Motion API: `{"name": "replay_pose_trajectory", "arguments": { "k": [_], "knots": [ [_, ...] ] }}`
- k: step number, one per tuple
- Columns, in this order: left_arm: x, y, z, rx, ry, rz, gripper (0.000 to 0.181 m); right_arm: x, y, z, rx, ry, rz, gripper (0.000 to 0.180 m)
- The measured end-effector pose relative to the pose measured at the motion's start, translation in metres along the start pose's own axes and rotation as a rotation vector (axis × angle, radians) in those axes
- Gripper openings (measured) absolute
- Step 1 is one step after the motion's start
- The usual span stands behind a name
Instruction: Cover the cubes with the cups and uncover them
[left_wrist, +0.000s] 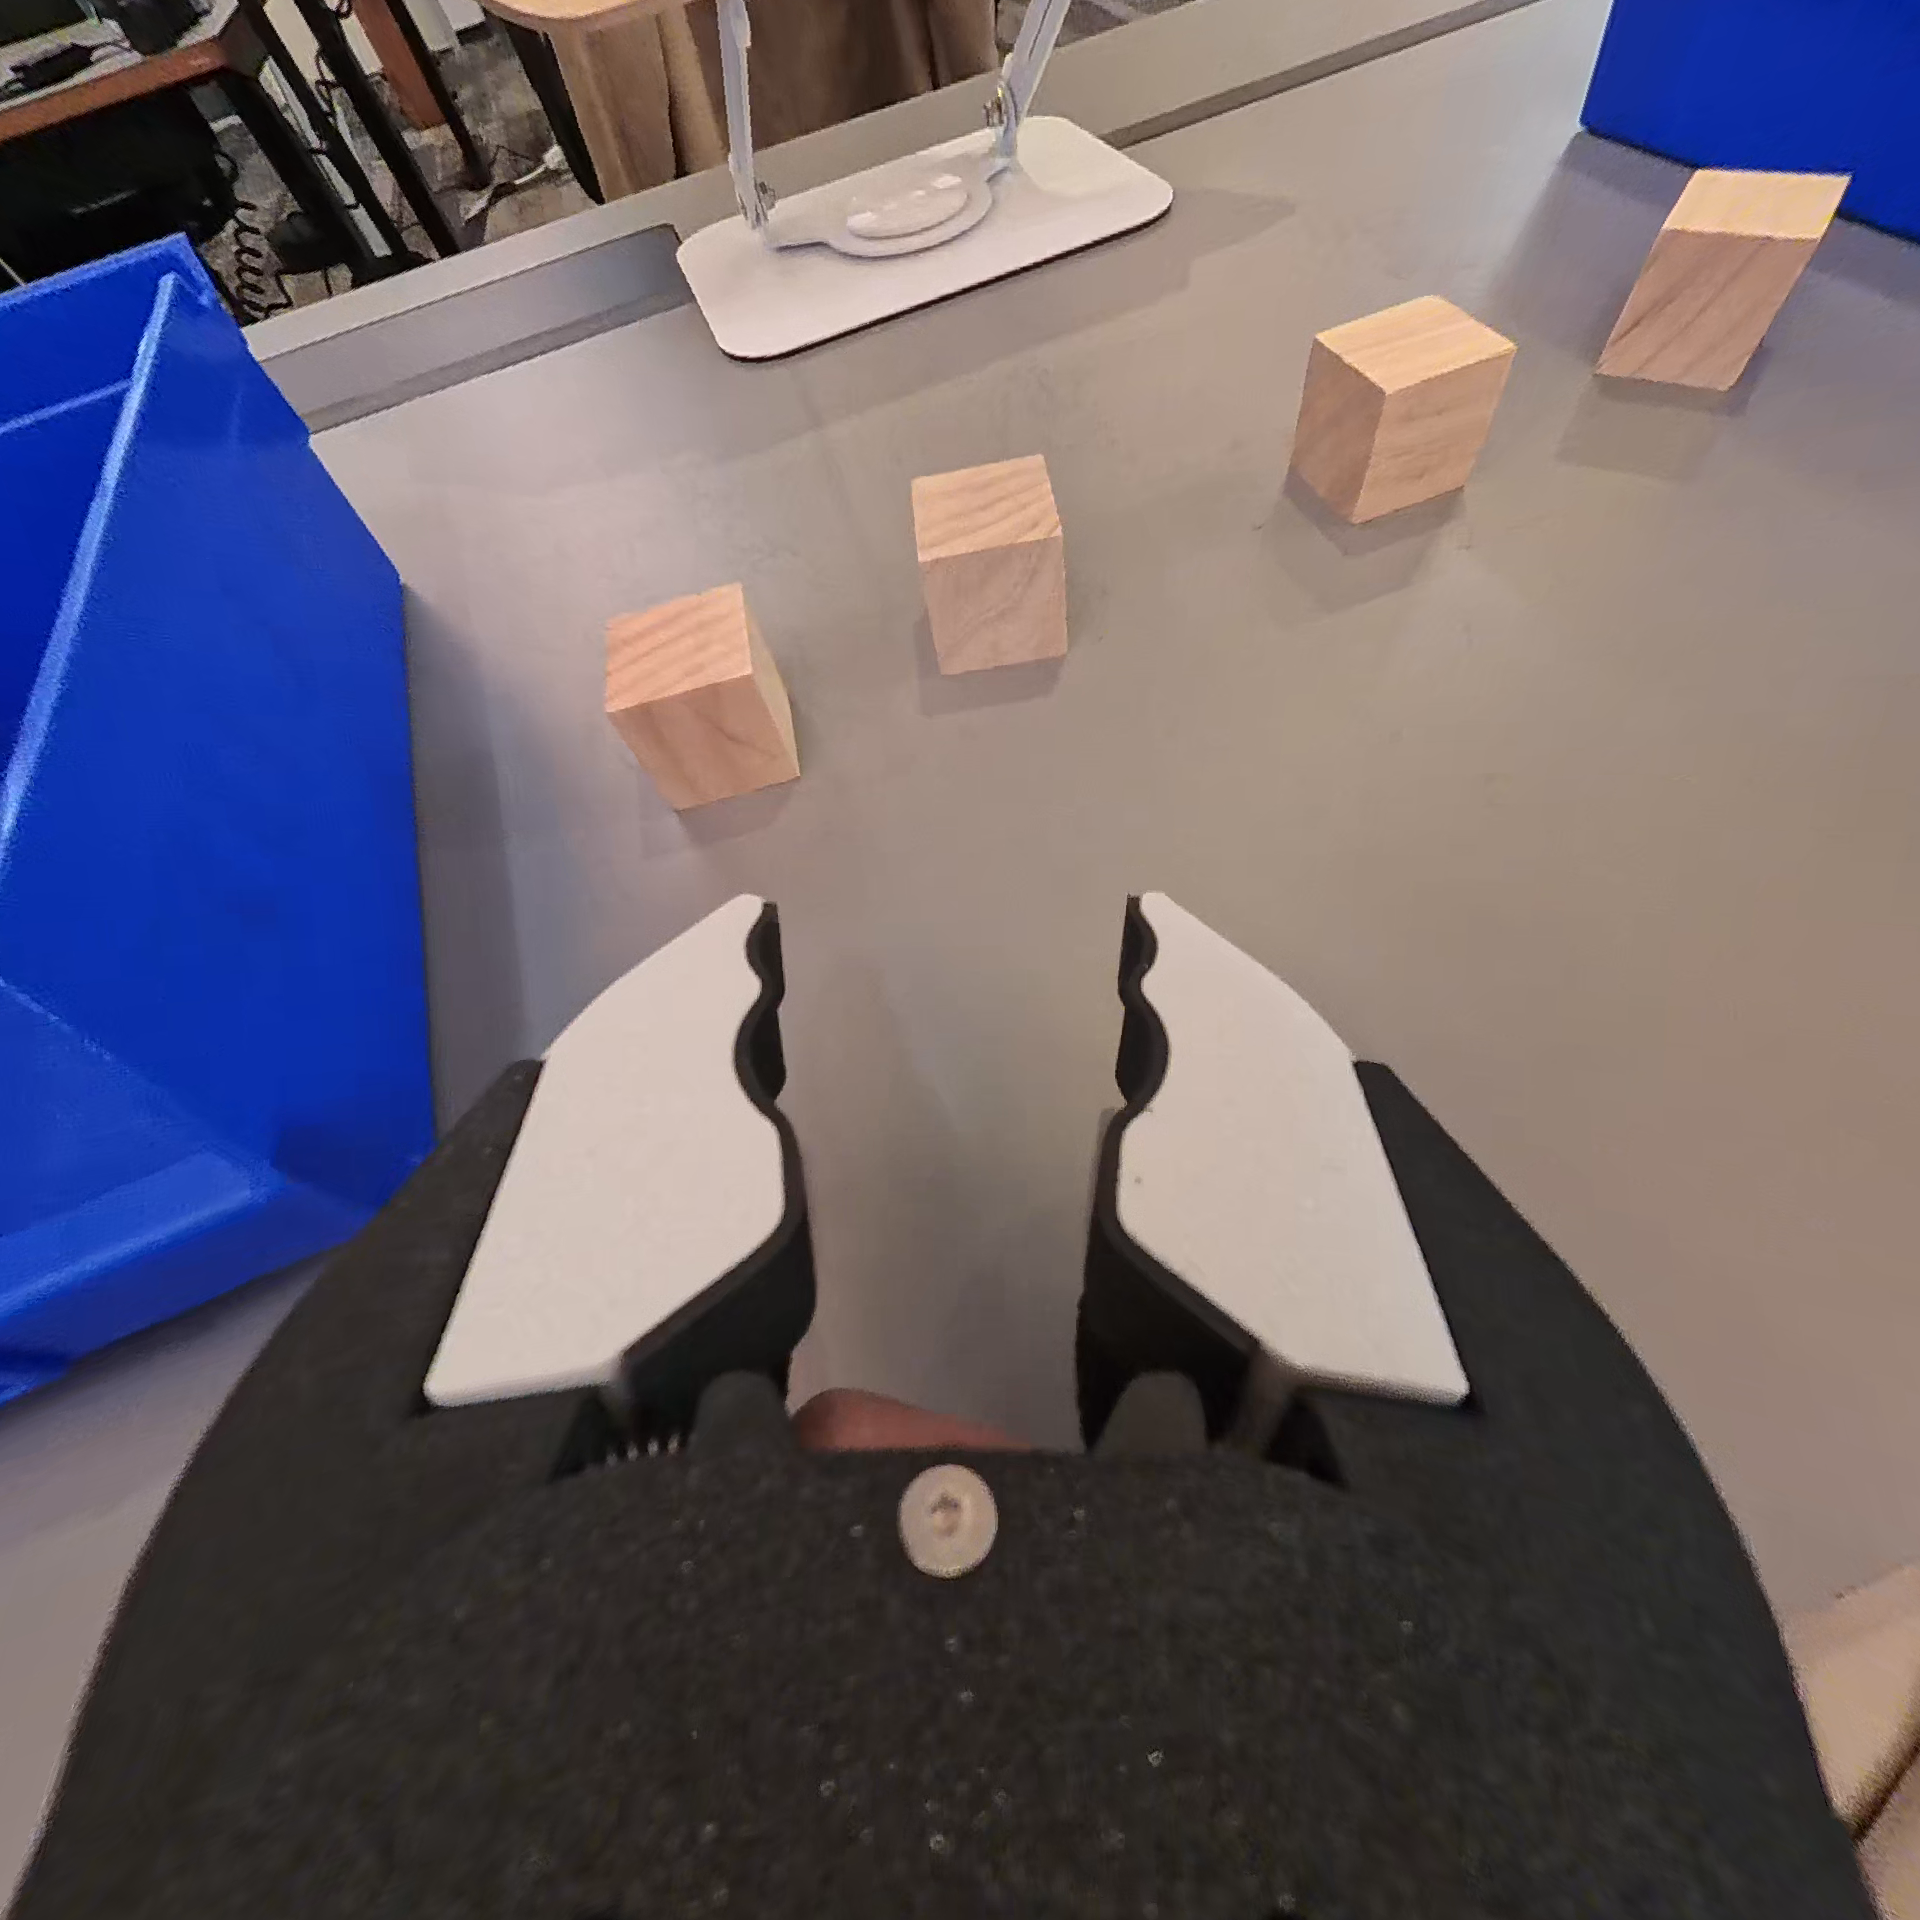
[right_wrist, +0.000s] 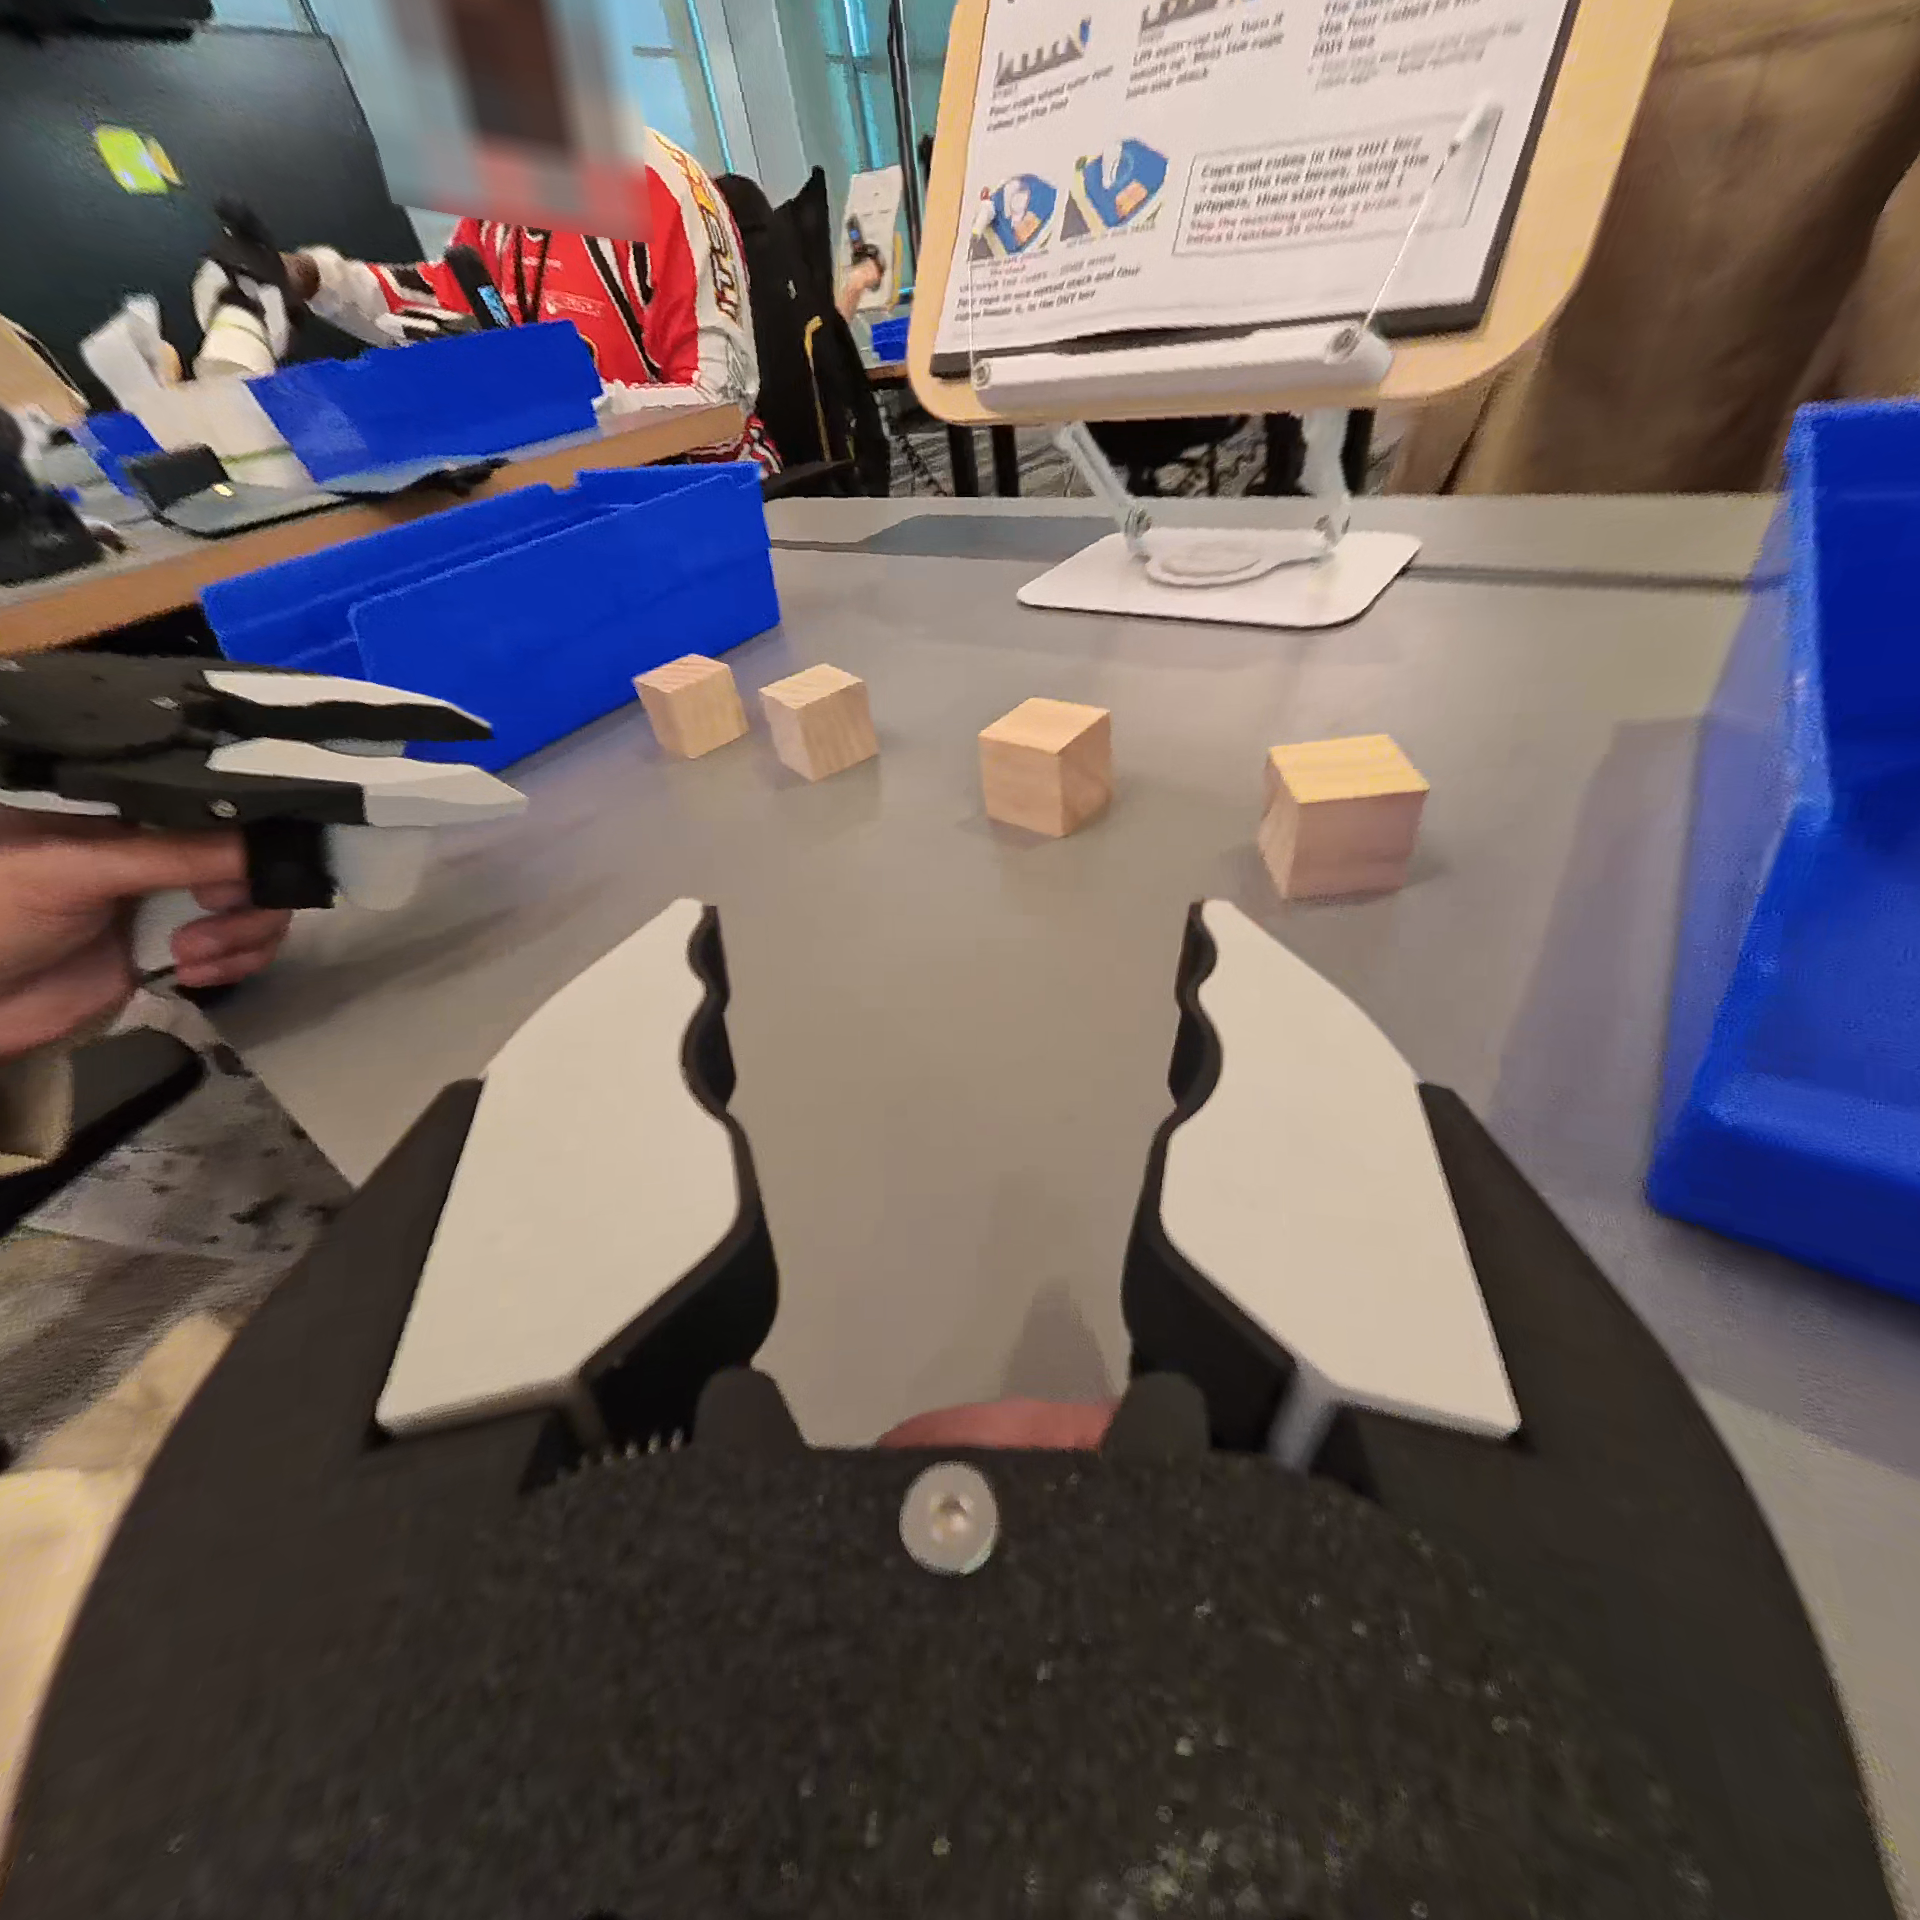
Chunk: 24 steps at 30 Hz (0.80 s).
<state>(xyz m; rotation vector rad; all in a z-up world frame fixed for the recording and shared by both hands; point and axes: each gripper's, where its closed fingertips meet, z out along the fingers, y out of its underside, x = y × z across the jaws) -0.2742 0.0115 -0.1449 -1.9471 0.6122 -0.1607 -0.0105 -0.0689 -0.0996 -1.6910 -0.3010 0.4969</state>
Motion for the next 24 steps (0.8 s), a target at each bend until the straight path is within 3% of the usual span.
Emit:
{"name": "replay_pose_trajectory", "arguments": {
  "k": [7, 14, 19, 24],
  "knots": [
    [0.005, -0.002, -0.003, 0.007, 0.018, 0.005, 0.061, 0.011, 0.004, 0.007, -0.075, 0.029, 0.008, 0.078],
    [0.021, -0.012, -0.012, 0.044, 0.05, 0.067, 0.061, 0.067, -0.03, 0.065, -0.594, 0.14, -0.242, 0.08],
    [0.029, -0.014, -0.019, 0.049, 0.069, 0.106, 0.061, 0.093, -0.003, 0.12, -1.037, 0.065, -0.219, 0.077],
    [0.033, -0.019, -0.027, 0.072, 0.075, 0.131, 0.061, 0.131, 0.024, 0.13, -1.31, 0.2, -0.204, 0.067]
  ]
}}
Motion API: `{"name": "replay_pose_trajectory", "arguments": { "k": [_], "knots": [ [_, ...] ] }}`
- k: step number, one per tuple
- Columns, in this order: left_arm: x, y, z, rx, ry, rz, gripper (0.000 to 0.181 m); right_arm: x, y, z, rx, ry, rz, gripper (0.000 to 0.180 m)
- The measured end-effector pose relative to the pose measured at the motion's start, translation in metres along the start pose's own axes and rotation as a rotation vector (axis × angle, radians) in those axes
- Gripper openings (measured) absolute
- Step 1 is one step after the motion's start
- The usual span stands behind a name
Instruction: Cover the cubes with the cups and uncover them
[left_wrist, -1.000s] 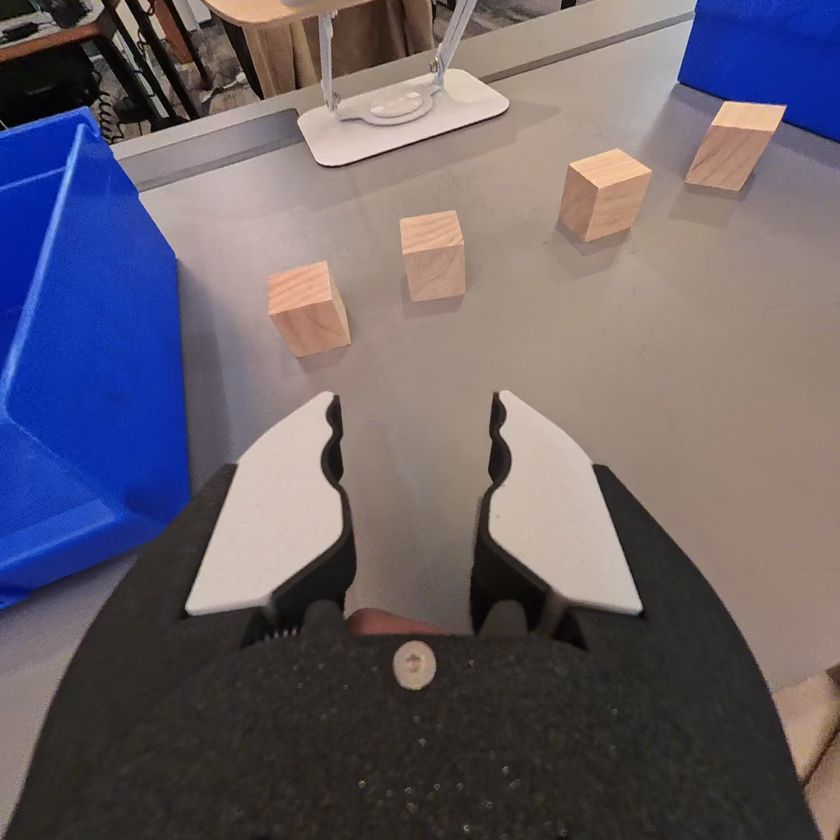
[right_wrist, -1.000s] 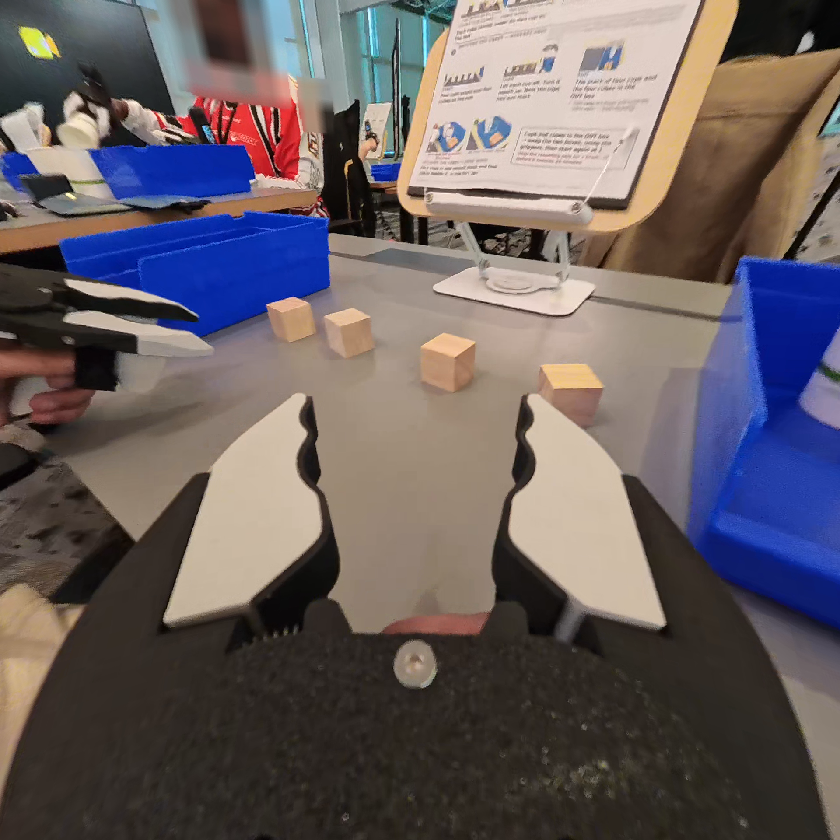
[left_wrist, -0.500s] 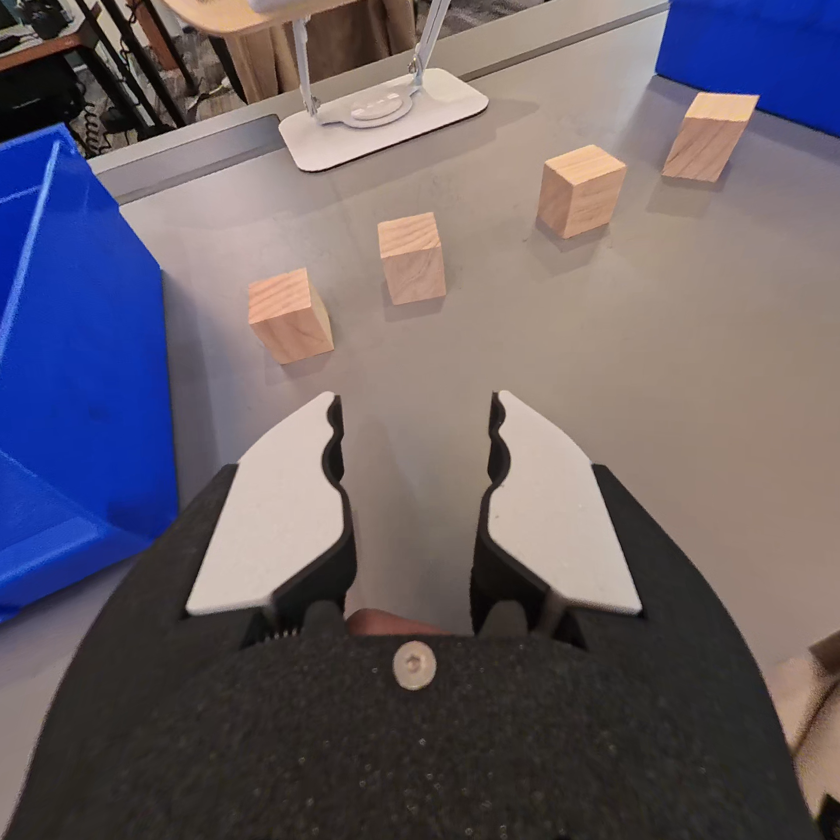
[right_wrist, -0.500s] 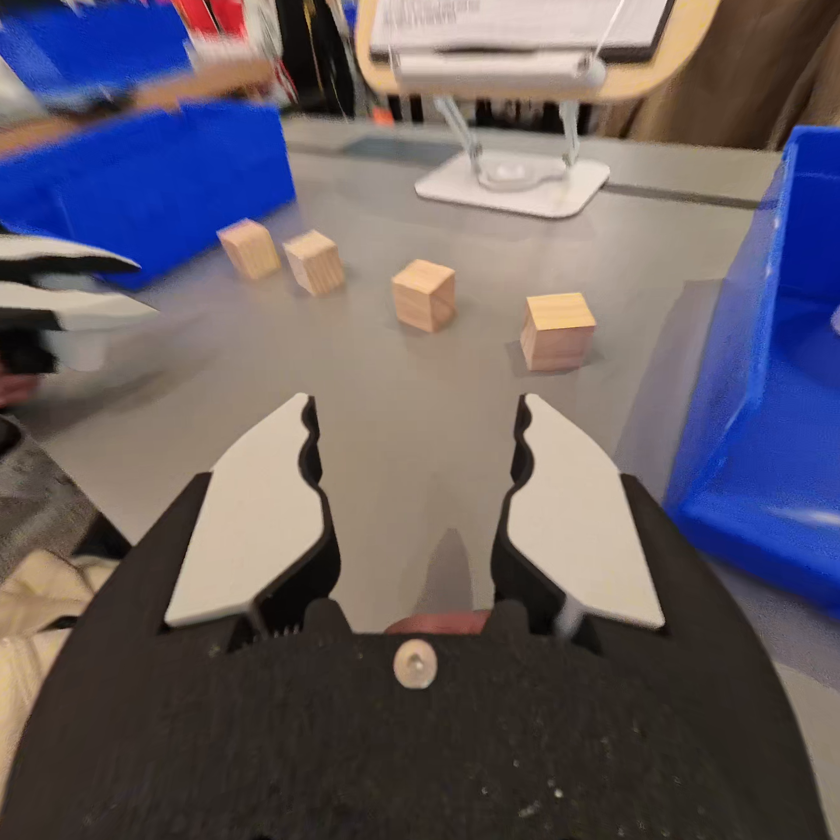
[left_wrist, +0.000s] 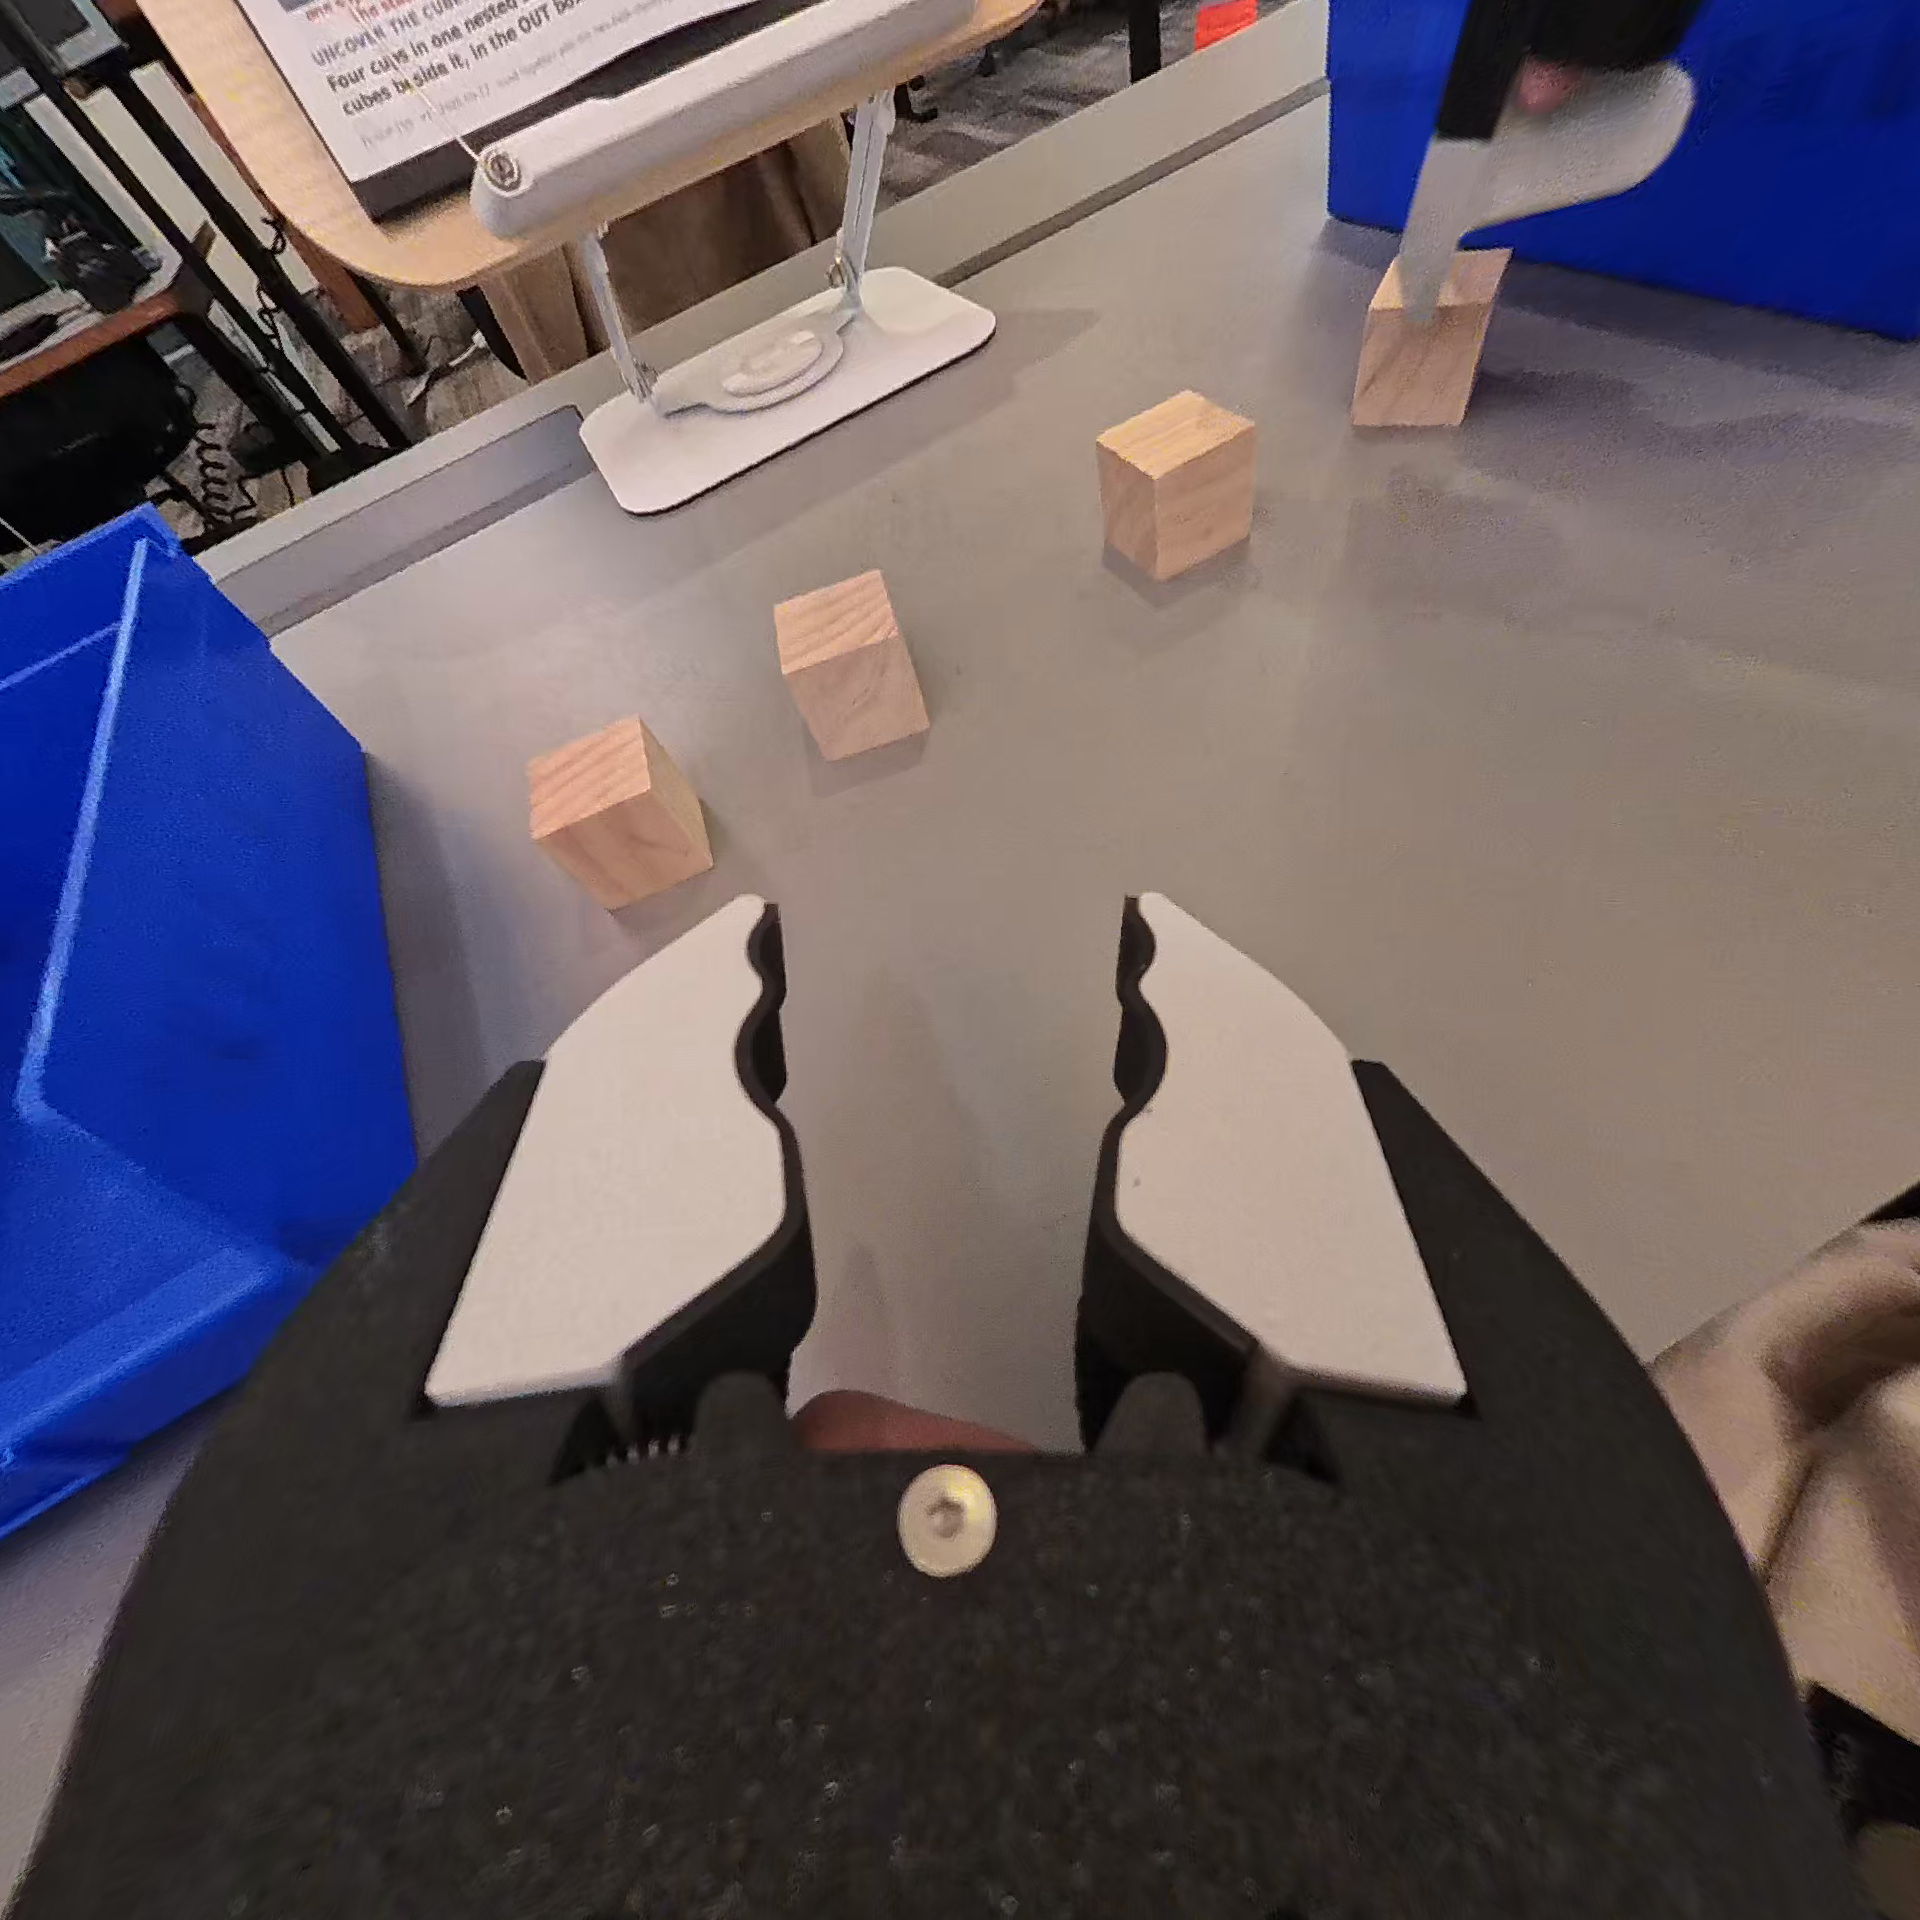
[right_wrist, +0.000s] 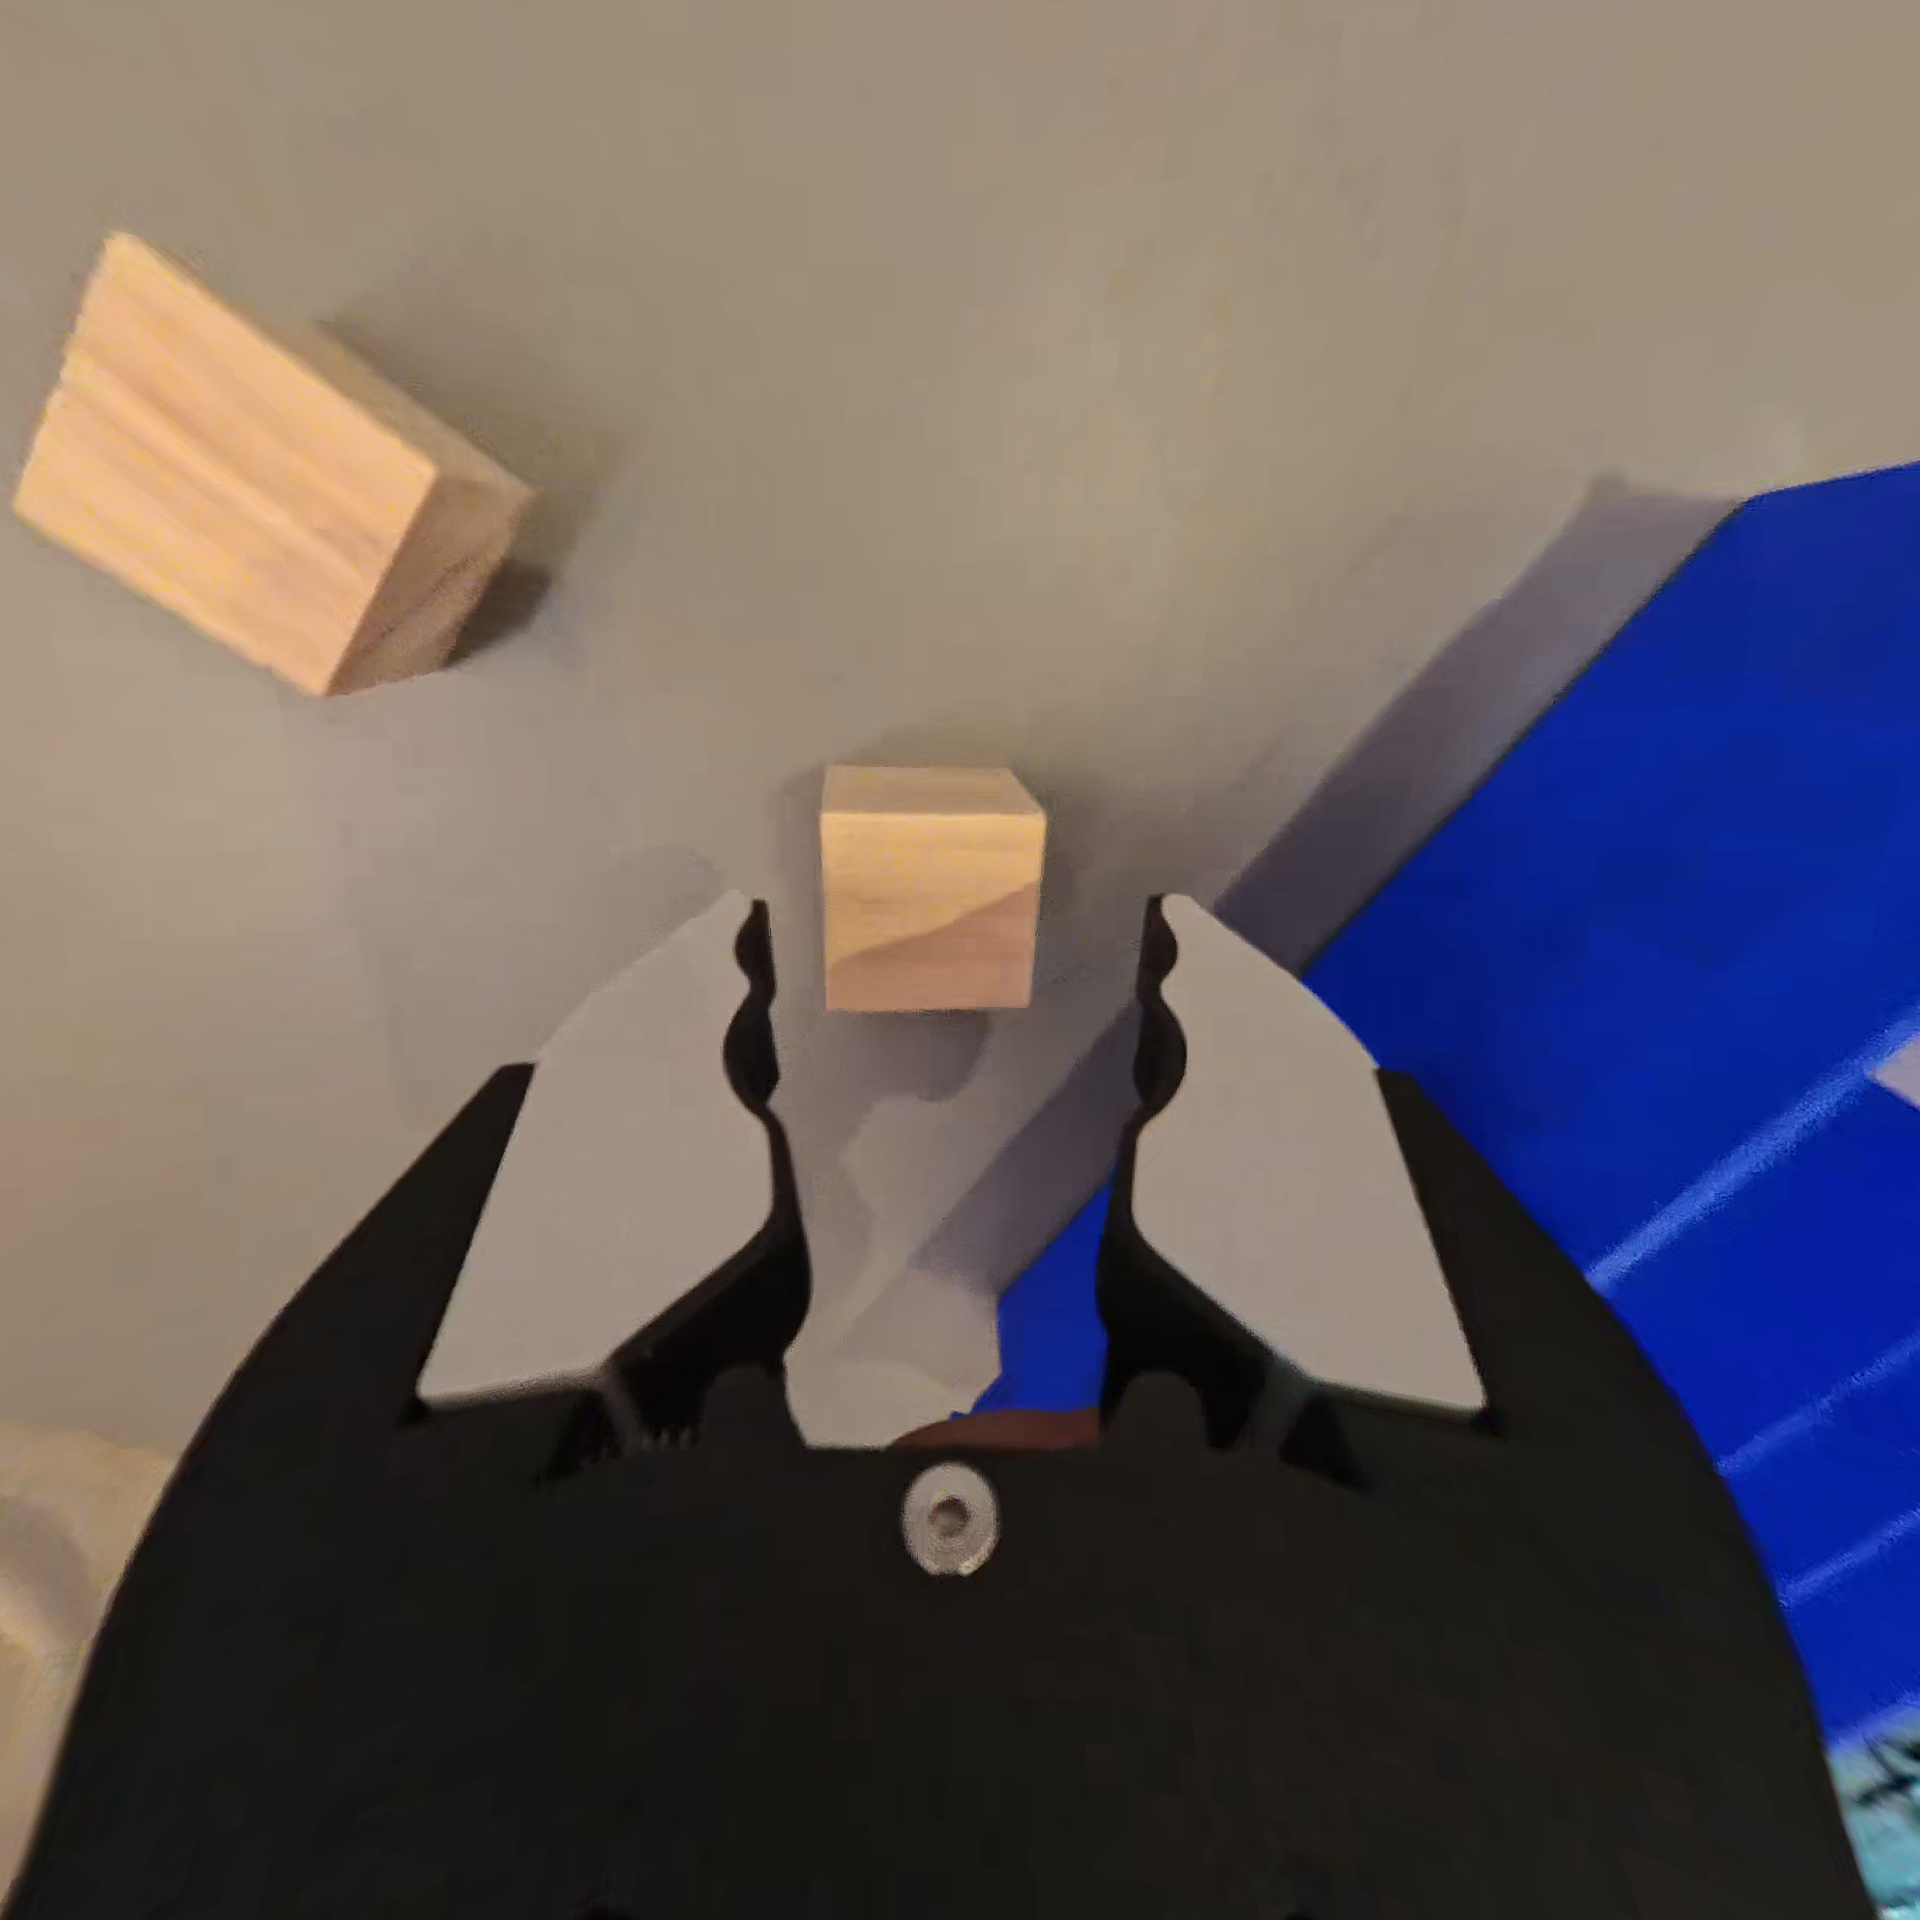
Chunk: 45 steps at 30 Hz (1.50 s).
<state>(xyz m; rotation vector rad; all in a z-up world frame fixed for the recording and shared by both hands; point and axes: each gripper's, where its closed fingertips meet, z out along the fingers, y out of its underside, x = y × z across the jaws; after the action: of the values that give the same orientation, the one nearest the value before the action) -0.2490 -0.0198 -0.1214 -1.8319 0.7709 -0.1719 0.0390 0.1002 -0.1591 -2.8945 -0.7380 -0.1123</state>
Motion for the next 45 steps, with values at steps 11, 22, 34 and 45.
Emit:
{"name": "replay_pose_trajectory", "arguments": {
  "k": [11, 22, 34, 45],
  "knots": [
    [0.003, -0.008, -0.009, 0.036, 0.018, 0.032, 0.061, -0.026, -0.006, -0.038, 0.227, -0.074, -0.017, 0.046],
    [0.011, -0.006, -0.003, 0.024, 0.037, 0.052, 0.061, 0.146, 0.123, -0.078, 0.308, 0.105, 0.465, 0.046],
    [0.013, 0.002, 0.002, -0.007, 0.038, 0.071, 0.061, 0.17, 0.136, 0.02, 0.006, -0.012, 0.518, 0.046],
    [0.013, 0.002, 0.002, -0.007, 0.046, 0.068, 0.061, 0.115, 0.059, -0.096, 0.62, 0.159, 0.185, 0.064]
  ]
}}
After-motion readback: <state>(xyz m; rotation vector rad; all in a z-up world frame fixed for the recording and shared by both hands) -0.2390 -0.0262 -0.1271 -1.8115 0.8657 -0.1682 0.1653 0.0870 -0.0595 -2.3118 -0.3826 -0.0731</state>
